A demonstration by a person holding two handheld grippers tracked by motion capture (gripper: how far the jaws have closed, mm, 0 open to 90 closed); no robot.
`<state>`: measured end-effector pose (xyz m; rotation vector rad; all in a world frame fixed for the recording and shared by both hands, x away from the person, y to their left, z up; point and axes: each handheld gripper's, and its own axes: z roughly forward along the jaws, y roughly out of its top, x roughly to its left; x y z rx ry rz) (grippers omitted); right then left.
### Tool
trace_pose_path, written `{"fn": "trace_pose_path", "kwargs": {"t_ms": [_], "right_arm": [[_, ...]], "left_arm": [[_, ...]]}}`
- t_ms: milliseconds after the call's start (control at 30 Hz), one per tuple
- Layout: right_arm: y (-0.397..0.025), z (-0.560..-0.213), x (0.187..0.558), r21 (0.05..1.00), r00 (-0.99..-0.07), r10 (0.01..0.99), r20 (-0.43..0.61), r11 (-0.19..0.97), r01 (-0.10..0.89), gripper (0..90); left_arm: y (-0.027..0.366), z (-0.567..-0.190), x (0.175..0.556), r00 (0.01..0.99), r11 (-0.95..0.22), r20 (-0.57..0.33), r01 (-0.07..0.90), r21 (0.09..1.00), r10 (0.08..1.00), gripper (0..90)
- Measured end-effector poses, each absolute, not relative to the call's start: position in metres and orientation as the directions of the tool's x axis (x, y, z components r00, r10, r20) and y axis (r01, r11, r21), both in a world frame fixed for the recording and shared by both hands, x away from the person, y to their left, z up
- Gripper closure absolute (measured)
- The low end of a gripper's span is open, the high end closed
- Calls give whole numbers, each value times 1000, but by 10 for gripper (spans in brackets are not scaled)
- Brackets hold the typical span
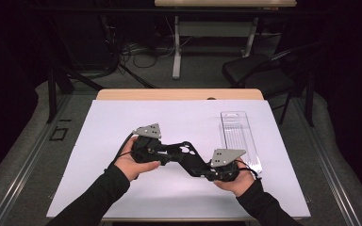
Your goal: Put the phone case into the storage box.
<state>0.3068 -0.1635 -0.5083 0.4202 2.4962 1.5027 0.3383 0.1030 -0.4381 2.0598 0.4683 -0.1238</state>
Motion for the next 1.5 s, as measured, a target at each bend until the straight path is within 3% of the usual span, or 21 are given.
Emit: {"fn": "trace_pose_path", "kwargs": {"t_ms": [1500], "right_arm": [[-164,-512,307,882,-940,341,11,440,169,868]], "left_arm": [[102,-439,338,922,-465,-275,376,801,271,812]]}}
